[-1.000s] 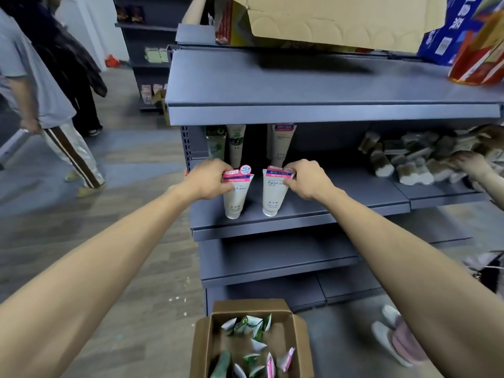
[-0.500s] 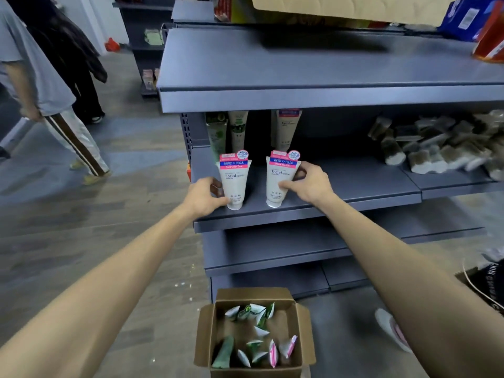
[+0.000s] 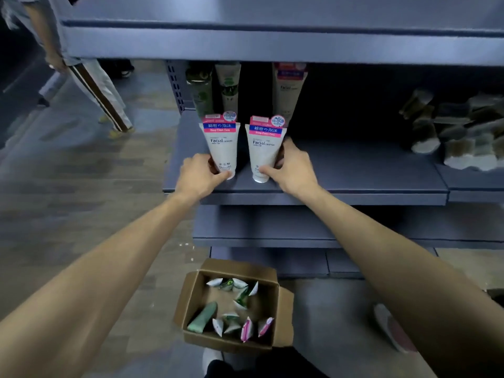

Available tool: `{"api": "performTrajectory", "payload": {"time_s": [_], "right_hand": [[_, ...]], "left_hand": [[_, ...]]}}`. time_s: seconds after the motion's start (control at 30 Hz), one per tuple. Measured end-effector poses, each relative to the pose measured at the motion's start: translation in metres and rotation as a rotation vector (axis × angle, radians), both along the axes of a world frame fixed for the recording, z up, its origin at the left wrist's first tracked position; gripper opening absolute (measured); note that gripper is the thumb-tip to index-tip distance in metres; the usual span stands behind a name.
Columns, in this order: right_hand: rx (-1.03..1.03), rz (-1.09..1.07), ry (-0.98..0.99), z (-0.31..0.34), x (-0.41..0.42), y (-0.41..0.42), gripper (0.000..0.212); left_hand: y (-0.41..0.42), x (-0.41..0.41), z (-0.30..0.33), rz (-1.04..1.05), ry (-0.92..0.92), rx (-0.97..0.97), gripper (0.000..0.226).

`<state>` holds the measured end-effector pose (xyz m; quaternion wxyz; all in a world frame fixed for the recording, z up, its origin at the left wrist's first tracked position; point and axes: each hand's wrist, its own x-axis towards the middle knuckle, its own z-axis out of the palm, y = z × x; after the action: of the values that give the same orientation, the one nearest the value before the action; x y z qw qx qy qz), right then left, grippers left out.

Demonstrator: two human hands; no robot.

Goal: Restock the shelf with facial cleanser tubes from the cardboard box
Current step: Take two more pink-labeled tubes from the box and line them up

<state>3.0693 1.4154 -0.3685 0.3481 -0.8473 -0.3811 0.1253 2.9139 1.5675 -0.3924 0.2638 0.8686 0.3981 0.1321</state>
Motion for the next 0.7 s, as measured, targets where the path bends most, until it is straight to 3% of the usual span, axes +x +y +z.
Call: {"api": "performTrajectory", "payload": {"time_s": [0.27, 0.7], "right_hand": [[-0.010, 0.016, -0.050, -0.005, 0.055, -0.021, 0.053], [0.009, -0.027, -0.038, -0.010, 0.105, -0.050, 0.051]], "left_hand": [[-0.017, 0.074, -0.009, 0.048, -0.111, -0.068, 0.028], [-0.021, 0.163, -0.013, 0.043, -0.104, -0.085, 0.046]]}}
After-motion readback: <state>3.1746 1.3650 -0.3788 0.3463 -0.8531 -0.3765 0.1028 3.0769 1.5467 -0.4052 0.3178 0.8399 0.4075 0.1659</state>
